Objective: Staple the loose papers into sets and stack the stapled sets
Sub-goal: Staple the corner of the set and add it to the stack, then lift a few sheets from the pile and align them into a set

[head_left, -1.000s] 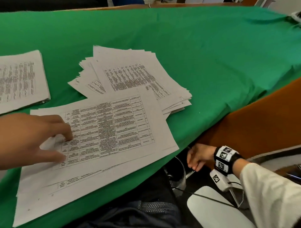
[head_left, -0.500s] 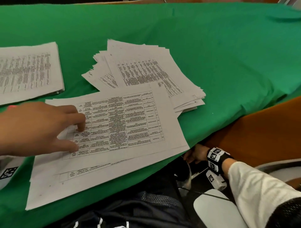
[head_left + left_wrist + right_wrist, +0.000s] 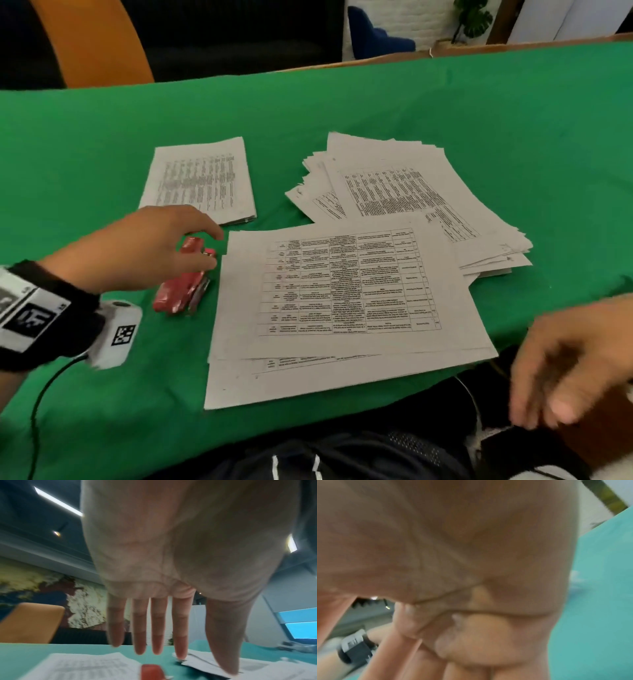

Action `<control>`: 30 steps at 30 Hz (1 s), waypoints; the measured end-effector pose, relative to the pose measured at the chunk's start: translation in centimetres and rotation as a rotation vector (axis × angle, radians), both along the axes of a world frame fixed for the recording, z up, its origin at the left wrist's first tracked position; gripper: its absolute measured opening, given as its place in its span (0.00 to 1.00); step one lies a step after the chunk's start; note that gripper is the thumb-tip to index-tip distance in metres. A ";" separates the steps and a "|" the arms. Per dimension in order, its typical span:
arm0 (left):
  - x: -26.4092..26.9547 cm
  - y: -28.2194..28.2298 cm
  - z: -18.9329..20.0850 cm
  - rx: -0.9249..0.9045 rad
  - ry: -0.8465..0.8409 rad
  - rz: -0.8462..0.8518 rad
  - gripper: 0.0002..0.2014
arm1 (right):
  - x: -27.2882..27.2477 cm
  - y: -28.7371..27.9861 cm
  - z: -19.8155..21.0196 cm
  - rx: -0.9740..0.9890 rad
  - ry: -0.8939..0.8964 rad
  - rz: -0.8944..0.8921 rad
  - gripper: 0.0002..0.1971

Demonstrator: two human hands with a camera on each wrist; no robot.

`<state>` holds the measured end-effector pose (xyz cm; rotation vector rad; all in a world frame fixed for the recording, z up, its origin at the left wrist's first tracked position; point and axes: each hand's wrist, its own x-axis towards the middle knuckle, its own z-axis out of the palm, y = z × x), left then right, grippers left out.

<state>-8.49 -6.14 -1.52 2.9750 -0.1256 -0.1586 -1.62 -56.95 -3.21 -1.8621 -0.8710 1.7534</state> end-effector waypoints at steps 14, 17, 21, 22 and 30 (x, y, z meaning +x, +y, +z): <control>-3.3 7.3 -0.4 0.053 0.190 0.333 0.39 | 9.7 26.2 2.3 0.168 -0.899 -0.222 0.26; -4.2 9.0 0.1 0.126 0.243 0.402 0.40 | 10.2 28.4 1.6 -0.013 -0.973 -0.075 0.35; -4.9 9.4 1.0 0.205 0.274 0.464 0.37 | 10.8 29.5 0.9 -0.107 -0.989 -0.019 0.35; -4.9 9.0 1.2 0.259 0.274 0.478 0.36 | 10.8 29.6 0.8 -0.115 -0.974 -0.011 0.33; -4.7 6.1 1.9 -0.202 0.104 0.337 0.35 | 10.7 27.7 4.6 0.091 -0.706 -0.218 0.10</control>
